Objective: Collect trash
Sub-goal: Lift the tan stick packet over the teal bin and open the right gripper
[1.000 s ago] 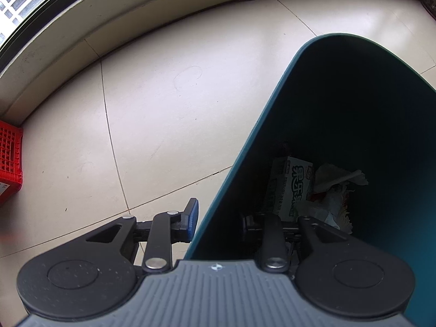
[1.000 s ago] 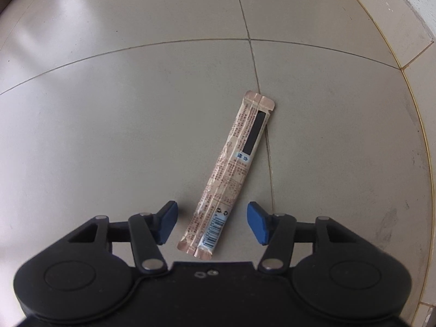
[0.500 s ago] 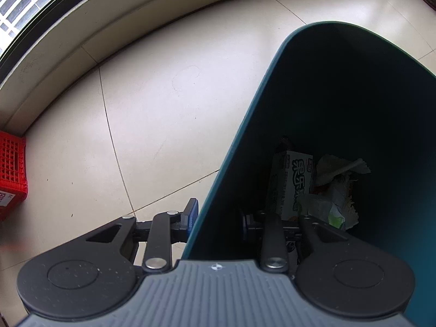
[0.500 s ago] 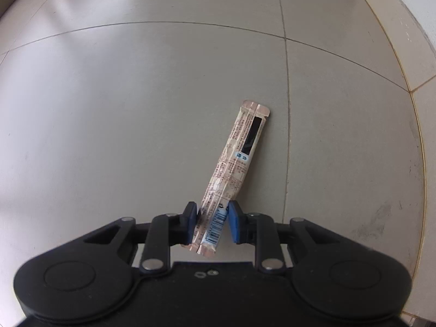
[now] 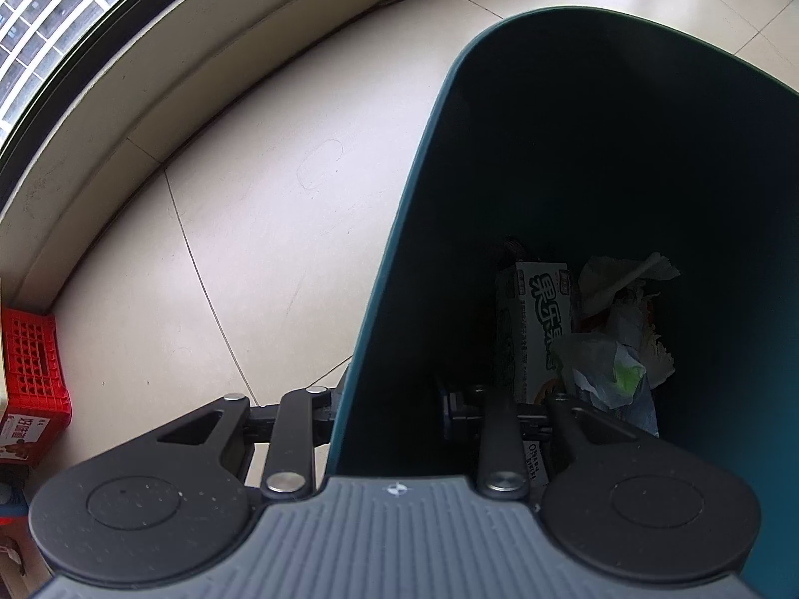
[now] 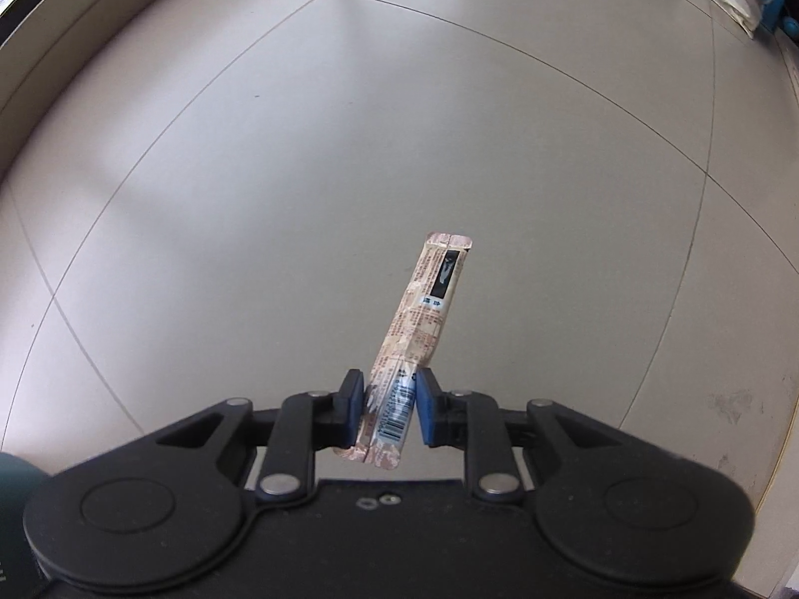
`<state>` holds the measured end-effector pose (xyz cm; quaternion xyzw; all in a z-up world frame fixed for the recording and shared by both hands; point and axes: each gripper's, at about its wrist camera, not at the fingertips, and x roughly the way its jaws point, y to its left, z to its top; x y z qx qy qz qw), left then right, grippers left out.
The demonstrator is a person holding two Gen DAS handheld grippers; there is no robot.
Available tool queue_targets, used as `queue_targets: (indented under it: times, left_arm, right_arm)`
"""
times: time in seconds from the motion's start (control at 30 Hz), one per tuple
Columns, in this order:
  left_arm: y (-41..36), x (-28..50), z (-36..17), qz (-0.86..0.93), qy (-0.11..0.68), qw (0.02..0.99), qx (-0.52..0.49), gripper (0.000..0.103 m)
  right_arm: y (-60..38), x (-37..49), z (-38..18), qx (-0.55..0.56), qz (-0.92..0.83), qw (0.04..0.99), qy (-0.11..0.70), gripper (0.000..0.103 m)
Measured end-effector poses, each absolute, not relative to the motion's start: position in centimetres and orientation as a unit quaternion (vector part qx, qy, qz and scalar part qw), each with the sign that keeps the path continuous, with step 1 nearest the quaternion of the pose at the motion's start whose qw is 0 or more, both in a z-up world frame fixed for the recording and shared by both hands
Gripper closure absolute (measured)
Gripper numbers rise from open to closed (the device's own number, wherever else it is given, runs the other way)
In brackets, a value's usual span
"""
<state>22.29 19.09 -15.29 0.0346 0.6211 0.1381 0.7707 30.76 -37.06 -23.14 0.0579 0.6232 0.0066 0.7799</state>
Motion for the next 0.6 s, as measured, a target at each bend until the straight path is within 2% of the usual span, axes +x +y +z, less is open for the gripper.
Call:
queue_targets:
  times: [0.23, 0.43, 0.5, 0.6]
  left_arm:
    - [18.8, 22.2, -15.3, 0.117, 0.619, 0.775, 0.044, 0.075]
    - [18.5, 21.3, -14.9, 0.102, 0.614, 0.781, 0.047, 0.076]
    - [18.4, 21.2, -14.7, 0.097, 0.613, 0.782, 0.048, 0.080]
    - [18.7, 21.1, -14.0, 0.094, 0.612, 0.784, 0.046, 0.081]
  right_arm:
    - [-28.0, 26.8, -15.7, 0.022, 0.112, 0.791, 0.601, 0.082]
    - [-18.4, 23.3, -6.9, 0.001, 0.224, 0.791, 0.570, 0.082]
    - [-15.7, 24.4, -3.9, -0.010, 0.257, 0.788, 0.559, 0.082]
    - [-11.6, 22.9, -1.7, -0.026, 0.302, 0.779, 0.549, 0.082]
